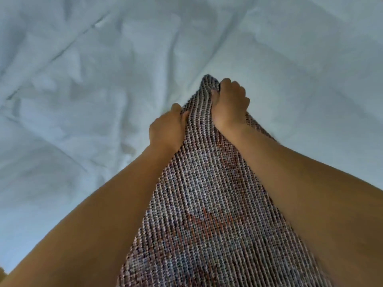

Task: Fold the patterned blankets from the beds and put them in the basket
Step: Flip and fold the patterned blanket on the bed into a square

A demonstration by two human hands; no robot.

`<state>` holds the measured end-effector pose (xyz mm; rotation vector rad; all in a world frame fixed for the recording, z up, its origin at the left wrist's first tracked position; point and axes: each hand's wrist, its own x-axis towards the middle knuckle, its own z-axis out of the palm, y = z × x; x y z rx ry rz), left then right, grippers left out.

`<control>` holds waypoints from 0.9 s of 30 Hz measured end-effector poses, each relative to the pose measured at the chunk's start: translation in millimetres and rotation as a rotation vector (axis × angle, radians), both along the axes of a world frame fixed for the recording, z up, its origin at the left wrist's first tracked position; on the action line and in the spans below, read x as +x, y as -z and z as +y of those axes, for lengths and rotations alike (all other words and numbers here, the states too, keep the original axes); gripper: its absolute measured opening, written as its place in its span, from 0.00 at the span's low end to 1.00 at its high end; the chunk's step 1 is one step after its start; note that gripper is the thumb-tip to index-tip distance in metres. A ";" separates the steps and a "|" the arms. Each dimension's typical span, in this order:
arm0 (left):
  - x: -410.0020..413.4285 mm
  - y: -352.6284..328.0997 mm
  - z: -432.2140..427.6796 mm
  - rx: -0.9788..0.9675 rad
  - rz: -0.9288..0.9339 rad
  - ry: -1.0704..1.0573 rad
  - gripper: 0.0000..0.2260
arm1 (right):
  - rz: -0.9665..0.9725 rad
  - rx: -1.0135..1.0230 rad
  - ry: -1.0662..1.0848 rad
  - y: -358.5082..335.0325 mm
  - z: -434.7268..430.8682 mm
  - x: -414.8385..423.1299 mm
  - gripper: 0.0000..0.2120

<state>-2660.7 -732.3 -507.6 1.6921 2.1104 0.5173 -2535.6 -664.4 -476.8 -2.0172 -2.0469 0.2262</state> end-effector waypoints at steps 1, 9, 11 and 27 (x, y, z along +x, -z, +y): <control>-3.2 4.8 7.3 -0.031 0.030 -0.014 0.13 | -0.009 0.022 -0.014 5.2 5.1 -5.8 0.14; 6.1 16.9 -3.8 -0.071 0.107 0.009 0.14 | -0.073 -0.095 -0.086 47.0 -30.5 2.8 0.29; 13.1 6.8 -9.0 -0.038 0.130 0.063 0.16 | -0.097 -0.063 -0.187 42.8 -51.1 10.9 0.30; 260.6 -14.2 -179.2 -0.283 0.308 0.816 0.28 | -0.230 -0.391 0.176 31.9 -316.4 297.0 0.30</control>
